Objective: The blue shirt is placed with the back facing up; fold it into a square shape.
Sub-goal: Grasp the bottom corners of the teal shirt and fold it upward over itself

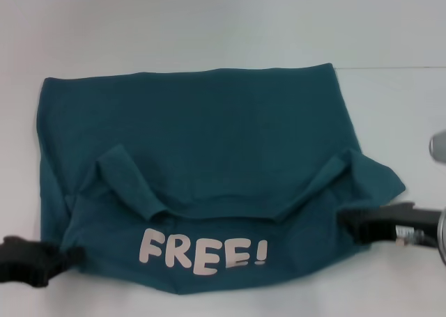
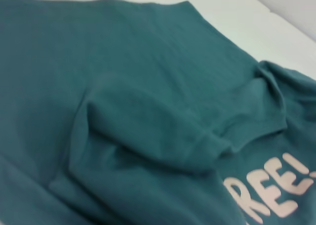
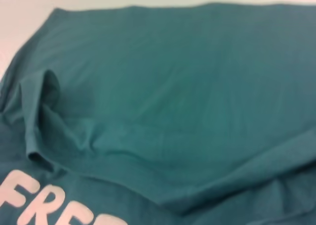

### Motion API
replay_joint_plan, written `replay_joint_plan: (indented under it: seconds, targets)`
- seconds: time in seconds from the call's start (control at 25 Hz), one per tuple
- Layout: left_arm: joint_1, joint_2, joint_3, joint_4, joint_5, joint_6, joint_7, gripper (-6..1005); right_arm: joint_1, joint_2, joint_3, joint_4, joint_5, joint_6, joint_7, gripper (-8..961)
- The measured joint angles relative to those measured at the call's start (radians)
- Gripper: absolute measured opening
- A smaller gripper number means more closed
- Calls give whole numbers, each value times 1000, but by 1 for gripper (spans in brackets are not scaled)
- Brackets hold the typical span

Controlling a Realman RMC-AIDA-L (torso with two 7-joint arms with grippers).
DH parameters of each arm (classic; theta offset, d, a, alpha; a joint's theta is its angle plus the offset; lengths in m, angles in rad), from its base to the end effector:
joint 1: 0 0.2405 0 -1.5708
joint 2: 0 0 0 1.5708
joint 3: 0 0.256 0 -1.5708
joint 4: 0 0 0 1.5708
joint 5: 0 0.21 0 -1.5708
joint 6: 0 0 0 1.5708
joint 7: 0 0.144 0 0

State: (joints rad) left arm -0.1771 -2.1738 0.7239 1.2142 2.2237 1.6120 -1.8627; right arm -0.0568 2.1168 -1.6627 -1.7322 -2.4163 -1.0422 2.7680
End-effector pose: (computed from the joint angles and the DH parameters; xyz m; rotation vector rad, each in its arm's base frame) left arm -0.3228 0.2529 0.0453 -2.4696 -1.1735 -0.2975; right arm 0.2177 0.2732 -0.0098 -2.2390 1.2082 0.1327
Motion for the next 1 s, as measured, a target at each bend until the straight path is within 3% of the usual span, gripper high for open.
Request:
replay_joint_plan:
  seconds: [0.28, 0.36, 0.48, 0.52, 0.68, 0.88, 1.0]
  targets:
    - [-59, 5, -3, 41, -21, -27, -52, 52, 141, -15, 115, 5, 0, -23, 18, 1]
    - [-126, 11, -28, 59, -20, -68, -81, 52, 193, -16, 166, 15, -3, -42, 21, 1]
    - [-150, 12, -41, 59, -16, -76, -83, 52, 279, -20, 246, 50, -7, -63, 20, 2]
    - [-202, 19, -53, 56, -8, -97, -98, 52, 312, -22, 278, 73, -8, -70, 17, 2]
    - [-281, 44, -50, 21, 0, -169, -143, 52, 456, -26, 398, 198, -35, -86, -15, 2]
    - [-348, 63, -43, -50, 5, -270, -148, 52, 627, -30, 542, 386, -90, -79, -87, 1]
    - [-388, 75, -43, -109, 5, -338, -148, 52, 731, -42, 632, 510, -124, -65, -135, 1]
